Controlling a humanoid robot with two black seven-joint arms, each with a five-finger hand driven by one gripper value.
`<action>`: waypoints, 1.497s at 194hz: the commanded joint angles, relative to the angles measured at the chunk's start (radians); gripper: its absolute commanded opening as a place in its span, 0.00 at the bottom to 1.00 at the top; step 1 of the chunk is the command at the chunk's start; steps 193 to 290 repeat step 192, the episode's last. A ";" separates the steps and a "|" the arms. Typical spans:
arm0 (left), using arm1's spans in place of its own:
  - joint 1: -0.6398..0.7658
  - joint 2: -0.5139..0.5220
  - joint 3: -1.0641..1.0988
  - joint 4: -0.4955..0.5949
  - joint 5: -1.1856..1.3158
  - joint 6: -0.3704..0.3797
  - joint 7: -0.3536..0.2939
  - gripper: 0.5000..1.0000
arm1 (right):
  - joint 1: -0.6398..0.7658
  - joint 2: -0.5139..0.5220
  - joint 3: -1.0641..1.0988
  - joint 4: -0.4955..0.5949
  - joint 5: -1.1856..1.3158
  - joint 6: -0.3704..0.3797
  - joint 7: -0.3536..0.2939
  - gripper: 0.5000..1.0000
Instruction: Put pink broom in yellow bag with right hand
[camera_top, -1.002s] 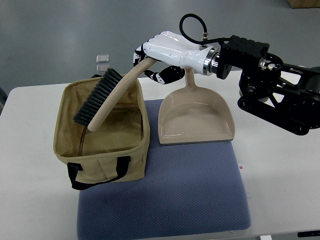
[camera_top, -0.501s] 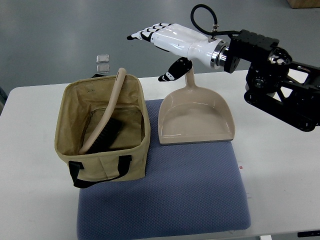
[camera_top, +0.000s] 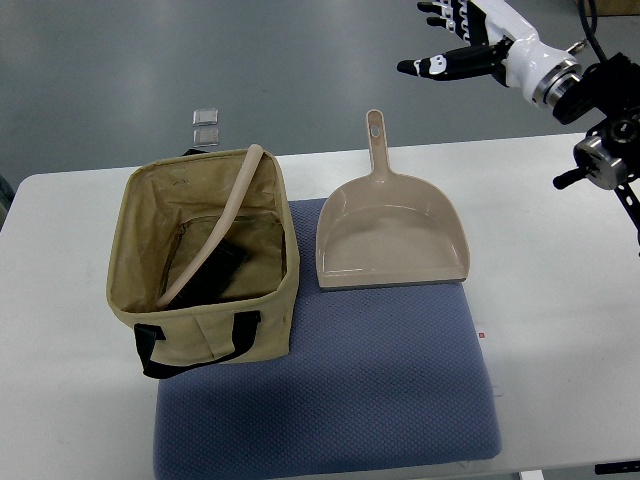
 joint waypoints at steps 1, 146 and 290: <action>0.000 0.000 0.000 -0.001 0.000 0.000 0.000 1.00 | -0.027 0.013 0.063 -0.081 0.187 -0.014 0.001 0.83; 0.000 0.000 0.000 0.001 0.000 0.000 0.000 1.00 | -0.252 0.110 0.170 -0.163 0.462 -0.010 0.093 0.86; 0.000 0.000 0.000 0.001 0.000 0.000 0.000 1.00 | -0.294 0.138 0.164 -0.161 0.460 -0.010 0.093 0.86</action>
